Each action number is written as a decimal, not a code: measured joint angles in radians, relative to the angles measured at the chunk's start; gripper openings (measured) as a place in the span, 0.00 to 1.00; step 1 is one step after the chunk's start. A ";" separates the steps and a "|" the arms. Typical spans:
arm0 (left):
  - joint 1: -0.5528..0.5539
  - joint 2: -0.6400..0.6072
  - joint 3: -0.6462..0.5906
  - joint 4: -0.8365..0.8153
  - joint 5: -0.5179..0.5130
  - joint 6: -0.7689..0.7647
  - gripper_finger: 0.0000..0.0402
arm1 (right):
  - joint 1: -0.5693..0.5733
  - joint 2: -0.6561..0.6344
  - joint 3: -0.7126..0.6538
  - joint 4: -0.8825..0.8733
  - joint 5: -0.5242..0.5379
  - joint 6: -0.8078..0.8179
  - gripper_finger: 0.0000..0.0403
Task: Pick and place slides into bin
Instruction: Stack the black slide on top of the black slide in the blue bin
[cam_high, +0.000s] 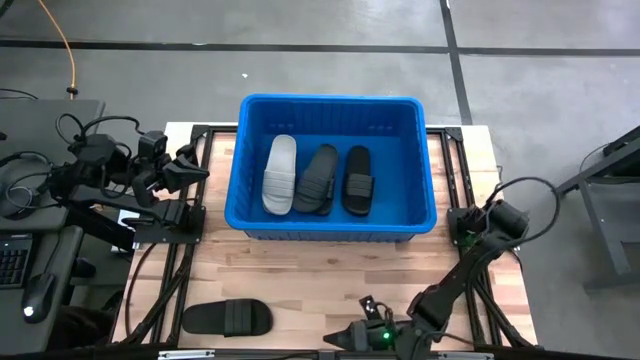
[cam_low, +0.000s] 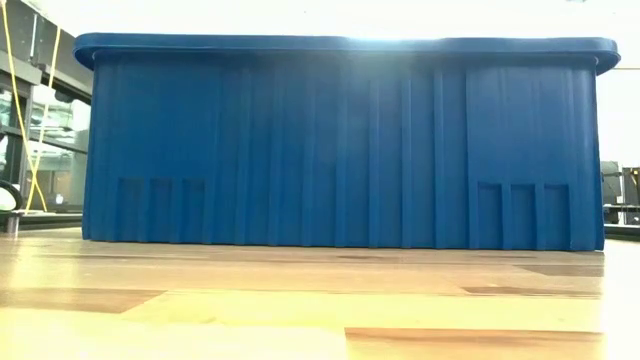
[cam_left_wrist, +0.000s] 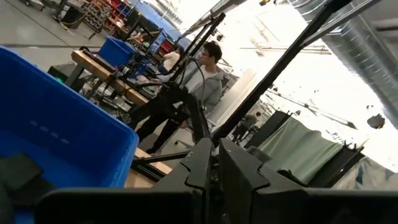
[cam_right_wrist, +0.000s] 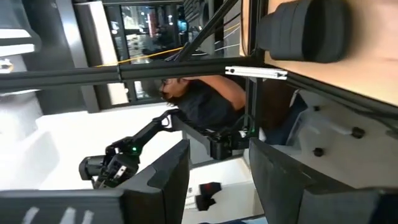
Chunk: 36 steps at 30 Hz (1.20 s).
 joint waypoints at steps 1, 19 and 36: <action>0.000 0.000 0.000 0.000 0.000 -0.006 0.06 | 0.001 0.012 0.000 0.022 -0.001 0.001 0.38; 0.000 0.005 0.000 -0.346 0.071 -0.099 0.06 | 0.011 0.049 0.001 0.012 0.113 -0.017 0.38; 0.000 -0.247 -0.234 -0.107 0.222 -0.181 0.06 | 0.053 -0.096 0.002 0.141 0.554 -0.676 0.38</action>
